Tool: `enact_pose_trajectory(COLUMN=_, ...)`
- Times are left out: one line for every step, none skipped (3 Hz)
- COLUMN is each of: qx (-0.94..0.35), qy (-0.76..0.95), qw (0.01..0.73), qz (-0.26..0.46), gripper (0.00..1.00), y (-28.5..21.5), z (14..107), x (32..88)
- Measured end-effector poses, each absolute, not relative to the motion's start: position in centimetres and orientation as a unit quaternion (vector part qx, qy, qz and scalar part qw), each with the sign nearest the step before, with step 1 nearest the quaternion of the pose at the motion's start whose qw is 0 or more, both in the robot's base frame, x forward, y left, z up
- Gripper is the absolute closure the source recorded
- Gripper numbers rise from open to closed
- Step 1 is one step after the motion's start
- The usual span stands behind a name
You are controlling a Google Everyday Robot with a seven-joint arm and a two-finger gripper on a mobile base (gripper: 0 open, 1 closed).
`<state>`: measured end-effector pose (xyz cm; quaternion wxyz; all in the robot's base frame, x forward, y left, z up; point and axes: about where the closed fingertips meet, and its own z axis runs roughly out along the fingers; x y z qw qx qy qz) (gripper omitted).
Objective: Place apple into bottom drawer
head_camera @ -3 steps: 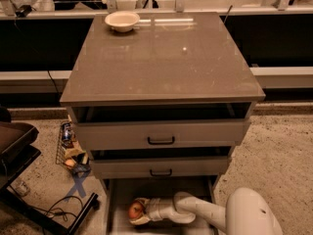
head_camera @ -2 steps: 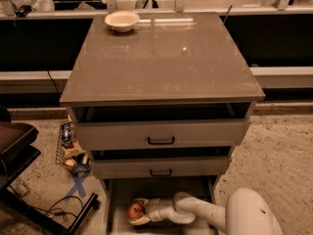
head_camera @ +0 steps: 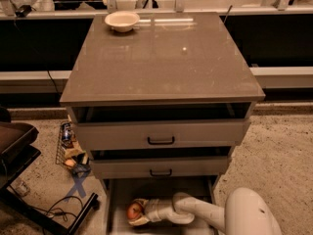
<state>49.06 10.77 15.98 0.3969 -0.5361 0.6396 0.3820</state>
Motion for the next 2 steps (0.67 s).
enact_pose_trajectory(qx=-0.536, qy=0.639, qw=0.396, qz=0.383, gripper=0.04, y=10.96, z=15.97, x=48.93)
enact_pose_trajectory(qx=-0.536, qy=0.638, qw=0.396, qz=0.384, gripper=0.0, y=11.09, z=15.96, x=48.85)
